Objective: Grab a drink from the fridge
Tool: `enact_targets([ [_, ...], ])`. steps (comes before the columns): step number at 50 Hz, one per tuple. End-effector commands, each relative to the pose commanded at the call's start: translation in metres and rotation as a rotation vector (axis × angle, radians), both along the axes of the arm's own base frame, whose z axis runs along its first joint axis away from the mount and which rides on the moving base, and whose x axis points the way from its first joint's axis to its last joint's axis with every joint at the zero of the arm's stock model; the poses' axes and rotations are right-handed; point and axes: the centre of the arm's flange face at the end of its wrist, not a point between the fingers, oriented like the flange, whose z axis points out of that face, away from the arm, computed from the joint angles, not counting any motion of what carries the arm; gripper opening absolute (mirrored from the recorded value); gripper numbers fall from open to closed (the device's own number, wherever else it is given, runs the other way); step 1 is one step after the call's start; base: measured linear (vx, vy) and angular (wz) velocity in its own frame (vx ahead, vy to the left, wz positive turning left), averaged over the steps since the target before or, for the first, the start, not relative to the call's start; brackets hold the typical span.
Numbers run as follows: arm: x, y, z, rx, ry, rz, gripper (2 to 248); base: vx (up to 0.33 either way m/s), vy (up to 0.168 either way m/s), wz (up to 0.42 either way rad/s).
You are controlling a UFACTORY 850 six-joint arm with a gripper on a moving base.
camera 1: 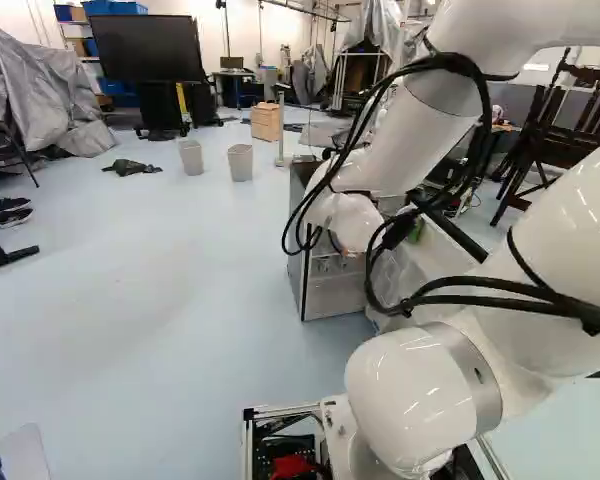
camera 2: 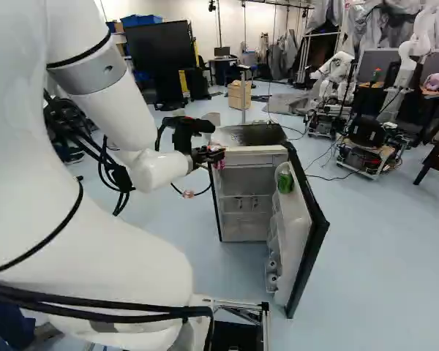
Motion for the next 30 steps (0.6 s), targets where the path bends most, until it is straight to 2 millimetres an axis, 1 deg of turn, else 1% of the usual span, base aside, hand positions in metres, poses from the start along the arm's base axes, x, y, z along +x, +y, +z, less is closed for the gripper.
enact_targets([
  [17, 0.009, 0.007, 0.013, -0.01, 0.017, 0.084, 98, 0.0, 0.0, 0.0],
  [30, 0.02, 0.008, 0.026, -0.01, -0.005, 0.092, 98, 0.0, 0.0, 0.0],
])
